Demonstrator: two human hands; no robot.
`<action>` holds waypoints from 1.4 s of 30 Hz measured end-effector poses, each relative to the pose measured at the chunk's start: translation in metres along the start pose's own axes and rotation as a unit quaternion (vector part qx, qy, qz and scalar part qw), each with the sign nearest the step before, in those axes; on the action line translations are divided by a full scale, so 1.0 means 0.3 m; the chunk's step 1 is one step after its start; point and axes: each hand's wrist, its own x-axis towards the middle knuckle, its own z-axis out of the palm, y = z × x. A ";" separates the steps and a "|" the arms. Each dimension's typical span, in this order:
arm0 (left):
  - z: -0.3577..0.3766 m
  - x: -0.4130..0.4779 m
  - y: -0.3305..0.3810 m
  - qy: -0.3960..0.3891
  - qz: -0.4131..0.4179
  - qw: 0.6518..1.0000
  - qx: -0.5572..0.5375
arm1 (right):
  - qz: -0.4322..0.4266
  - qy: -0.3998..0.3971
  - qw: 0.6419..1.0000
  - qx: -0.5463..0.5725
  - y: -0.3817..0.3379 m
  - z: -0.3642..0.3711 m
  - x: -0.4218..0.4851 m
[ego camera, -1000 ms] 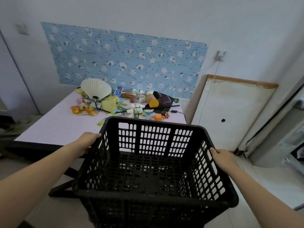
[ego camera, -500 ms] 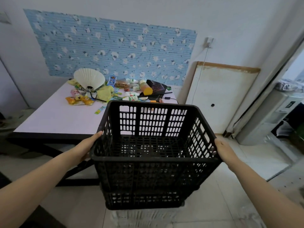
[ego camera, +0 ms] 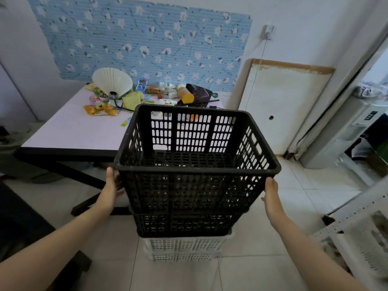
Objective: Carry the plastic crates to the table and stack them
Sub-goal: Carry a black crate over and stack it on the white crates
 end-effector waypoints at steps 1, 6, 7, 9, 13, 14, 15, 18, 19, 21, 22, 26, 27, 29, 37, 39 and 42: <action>-0.001 -0.009 -0.028 -0.001 0.007 1.000 0.013 | -0.003 0.000 1.000 0.000 0.022 0.005 0.002; 0.034 -0.041 -0.207 -0.020 0.088 0.985 0.149 | -0.094 0.026 0.995 -0.030 0.155 0.055 -0.002; 0.055 -0.051 -0.242 -0.008 0.093 0.981 0.167 | -0.107 0.032 0.993 -0.040 0.203 0.063 0.001; 0.086 -0.036 -0.318 0.023 0.132 0.969 0.210 | -0.123 0.058 0.988 -0.076 0.316 0.079 0.022; 0.119 0.103 -0.553 0.077 0.212 0.945 0.236 | -0.216 0.119 0.965 -0.086 0.543 0.155 0.130; 0.131 0.143 -0.602 0.110 0.220 0.941 0.234 | -0.226 0.138 0.962 -0.064 0.586 0.177 0.166; 0.145 0.191 -0.653 0.154 0.250 0.926 0.237 | -0.241 0.161 0.957 -0.025 0.629 0.216 0.200; 0.162 0.294 -0.747 0.266 0.337 0.869 0.248 | -0.312 0.254 0.912 0.078 0.736 0.304 0.311; 0.159 0.324 -0.755 0.294 0.357 0.850 0.253 | -0.331 0.286 0.894 0.094 0.745 0.315 0.349; 0.146 0.354 -0.796 0.338 0.402 0.802 0.285 | -0.372 0.320 0.865 0.107 0.786 0.335 0.395; 0.145 0.360 -0.808 0.347 0.429 0.783 0.288 | -0.396 0.330 0.849 0.113 0.793 0.334 0.406; 0.147 0.384 -0.845 0.367 0.480 0.754 0.257 | -0.429 0.331 0.831 0.127 0.815 0.334 0.419; 0.150 0.386 -0.849 0.366 0.487 0.754 0.244 | -0.436 0.329 0.827 0.131 0.819 0.334 0.412; 0.157 0.387 -0.845 0.354 0.486 0.767 0.223 | -0.437 0.308 0.835 0.133 0.822 0.328 0.400; 0.162 0.345 -0.840 0.283 0.448 0.831 0.168 | -0.379 0.278 0.879 0.078 0.828 0.325 0.344; 0.165 0.345 -0.841 0.274 0.441 0.841 0.153 | -0.373 0.272 0.885 0.057 0.829 0.325 0.345; 0.159 0.354 -0.850 0.268 0.435 0.848 0.143 | -0.373 0.251 0.892 0.043 0.834 0.326 0.341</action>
